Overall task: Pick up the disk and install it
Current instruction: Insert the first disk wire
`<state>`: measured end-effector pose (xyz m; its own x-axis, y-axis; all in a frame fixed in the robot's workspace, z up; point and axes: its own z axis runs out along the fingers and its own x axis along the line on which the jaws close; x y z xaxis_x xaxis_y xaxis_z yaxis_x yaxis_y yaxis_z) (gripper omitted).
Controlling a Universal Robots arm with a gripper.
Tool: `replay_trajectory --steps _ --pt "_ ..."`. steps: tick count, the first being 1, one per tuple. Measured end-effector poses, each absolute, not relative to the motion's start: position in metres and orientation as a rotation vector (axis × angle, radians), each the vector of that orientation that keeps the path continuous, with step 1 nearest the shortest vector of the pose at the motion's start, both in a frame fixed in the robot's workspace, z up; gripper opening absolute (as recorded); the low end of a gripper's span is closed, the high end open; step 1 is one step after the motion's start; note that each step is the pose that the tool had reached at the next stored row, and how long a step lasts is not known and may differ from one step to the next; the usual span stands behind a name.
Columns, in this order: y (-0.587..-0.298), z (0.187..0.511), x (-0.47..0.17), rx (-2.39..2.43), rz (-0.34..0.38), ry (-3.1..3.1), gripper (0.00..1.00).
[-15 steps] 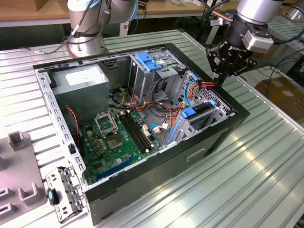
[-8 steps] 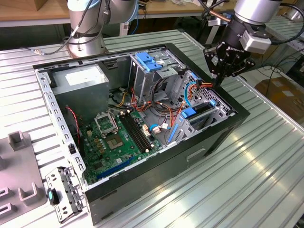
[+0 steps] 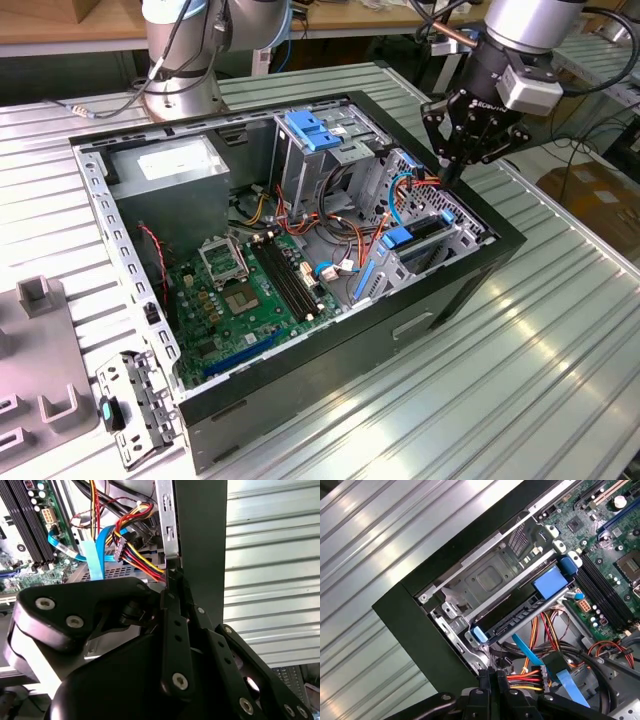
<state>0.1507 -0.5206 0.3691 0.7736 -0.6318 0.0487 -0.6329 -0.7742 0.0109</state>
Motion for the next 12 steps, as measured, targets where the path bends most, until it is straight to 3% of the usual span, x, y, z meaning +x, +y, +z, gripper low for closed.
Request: replay_trajectory --steps 12 --pt "-0.5206 0.3687 0.1506 2.785 0.060 -1.383 0.17"
